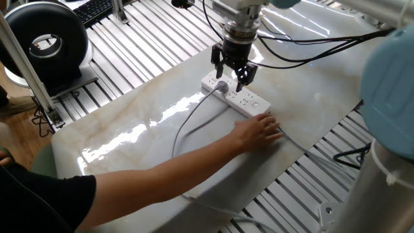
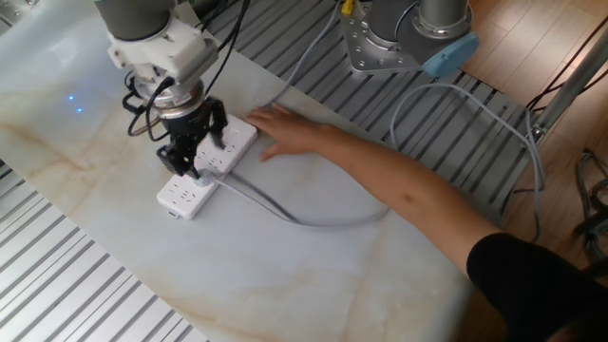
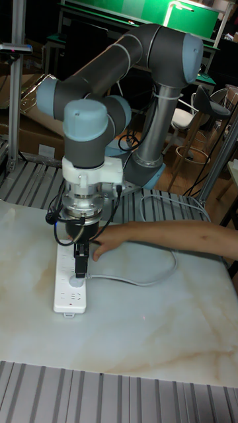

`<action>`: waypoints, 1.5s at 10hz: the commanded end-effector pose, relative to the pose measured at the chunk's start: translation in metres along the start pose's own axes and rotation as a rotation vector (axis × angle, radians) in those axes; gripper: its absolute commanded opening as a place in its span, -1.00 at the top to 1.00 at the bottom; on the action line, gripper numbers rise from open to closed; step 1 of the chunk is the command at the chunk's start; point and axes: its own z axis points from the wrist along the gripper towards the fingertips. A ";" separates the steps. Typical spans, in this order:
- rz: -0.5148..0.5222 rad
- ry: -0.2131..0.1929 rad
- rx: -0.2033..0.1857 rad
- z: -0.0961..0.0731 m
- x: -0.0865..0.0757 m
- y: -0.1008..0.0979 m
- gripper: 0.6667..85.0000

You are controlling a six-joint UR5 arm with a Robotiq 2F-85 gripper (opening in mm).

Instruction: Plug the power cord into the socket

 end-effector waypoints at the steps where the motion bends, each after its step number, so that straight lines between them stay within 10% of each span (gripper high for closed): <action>1: 0.103 0.020 -0.019 -0.020 -0.008 0.018 -0.65; 6: 1.123 0.229 -0.019 -0.045 -0.002 0.063 0.28; 8: 1.437 0.170 -0.039 -0.040 -0.032 0.048 0.45; 9: 1.544 0.169 -0.035 -0.036 -0.033 0.040 0.83; 15: 1.702 0.244 -0.040 -0.016 -0.015 0.025 0.99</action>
